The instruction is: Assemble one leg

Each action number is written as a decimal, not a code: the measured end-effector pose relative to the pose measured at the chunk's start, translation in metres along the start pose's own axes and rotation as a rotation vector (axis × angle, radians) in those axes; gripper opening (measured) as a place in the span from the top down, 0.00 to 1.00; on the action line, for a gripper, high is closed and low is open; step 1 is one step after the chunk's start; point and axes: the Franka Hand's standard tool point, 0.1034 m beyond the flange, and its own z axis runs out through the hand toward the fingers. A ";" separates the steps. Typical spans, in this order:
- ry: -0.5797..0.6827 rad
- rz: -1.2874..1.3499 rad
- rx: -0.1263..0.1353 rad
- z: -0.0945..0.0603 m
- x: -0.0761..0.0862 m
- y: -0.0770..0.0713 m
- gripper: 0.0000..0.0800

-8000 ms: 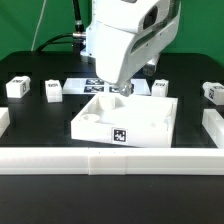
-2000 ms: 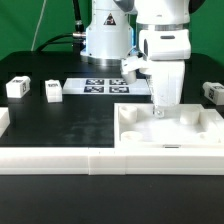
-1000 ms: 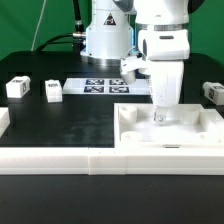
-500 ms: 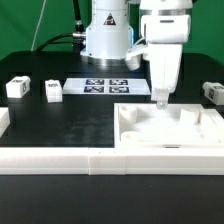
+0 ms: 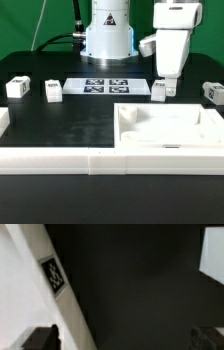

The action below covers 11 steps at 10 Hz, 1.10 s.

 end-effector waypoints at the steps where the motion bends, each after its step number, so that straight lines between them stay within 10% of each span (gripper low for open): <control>1: 0.002 0.106 0.002 0.000 0.001 0.000 0.19; 6: 0.003 0.695 0.037 0.002 0.013 -0.025 0.19; 11: 0.015 1.074 0.066 -0.005 0.081 -0.073 0.19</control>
Offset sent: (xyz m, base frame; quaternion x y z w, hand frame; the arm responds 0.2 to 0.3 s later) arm 0.0000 0.0000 0.0000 0.0000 0.0000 0.1593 0.9872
